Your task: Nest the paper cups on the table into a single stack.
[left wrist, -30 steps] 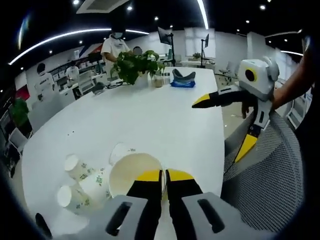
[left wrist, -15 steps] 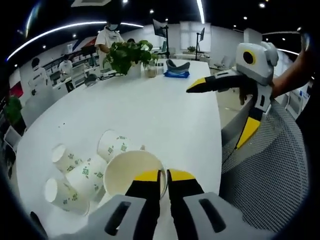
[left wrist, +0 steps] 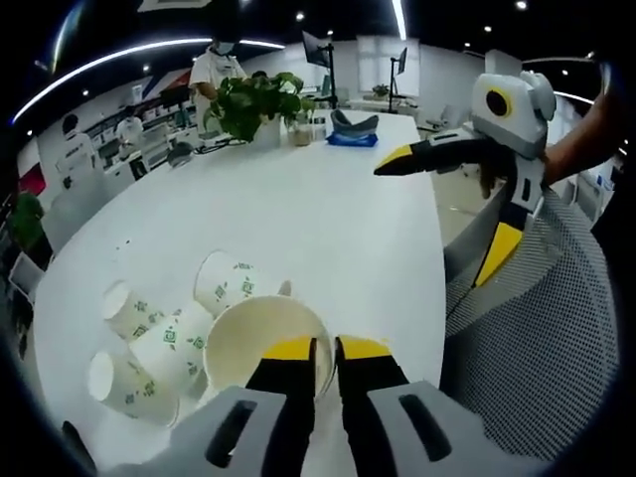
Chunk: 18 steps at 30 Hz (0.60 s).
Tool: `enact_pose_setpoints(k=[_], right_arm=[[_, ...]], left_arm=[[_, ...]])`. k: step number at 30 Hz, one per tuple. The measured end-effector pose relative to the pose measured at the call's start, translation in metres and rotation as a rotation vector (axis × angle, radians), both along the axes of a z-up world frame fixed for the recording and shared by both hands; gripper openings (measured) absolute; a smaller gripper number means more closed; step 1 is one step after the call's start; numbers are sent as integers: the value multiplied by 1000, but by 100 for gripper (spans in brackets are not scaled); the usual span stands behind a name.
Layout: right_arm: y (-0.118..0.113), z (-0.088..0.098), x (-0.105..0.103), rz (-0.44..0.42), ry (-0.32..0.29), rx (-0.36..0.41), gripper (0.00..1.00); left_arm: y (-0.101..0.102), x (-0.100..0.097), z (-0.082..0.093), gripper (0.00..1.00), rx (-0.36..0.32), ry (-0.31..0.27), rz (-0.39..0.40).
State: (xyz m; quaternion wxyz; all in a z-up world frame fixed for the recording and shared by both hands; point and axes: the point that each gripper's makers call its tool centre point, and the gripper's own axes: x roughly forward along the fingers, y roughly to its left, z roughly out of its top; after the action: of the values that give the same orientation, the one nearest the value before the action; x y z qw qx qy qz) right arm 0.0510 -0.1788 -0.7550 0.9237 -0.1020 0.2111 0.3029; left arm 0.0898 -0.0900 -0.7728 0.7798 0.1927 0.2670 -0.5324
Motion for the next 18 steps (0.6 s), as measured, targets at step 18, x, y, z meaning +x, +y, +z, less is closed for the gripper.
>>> enact_pose_setpoints(k=[18], right_arm=[[-12, 3, 7, -50, 79, 55, 91]], left_arm=[[29, 6, 40, 39, -164, -25, 99]])
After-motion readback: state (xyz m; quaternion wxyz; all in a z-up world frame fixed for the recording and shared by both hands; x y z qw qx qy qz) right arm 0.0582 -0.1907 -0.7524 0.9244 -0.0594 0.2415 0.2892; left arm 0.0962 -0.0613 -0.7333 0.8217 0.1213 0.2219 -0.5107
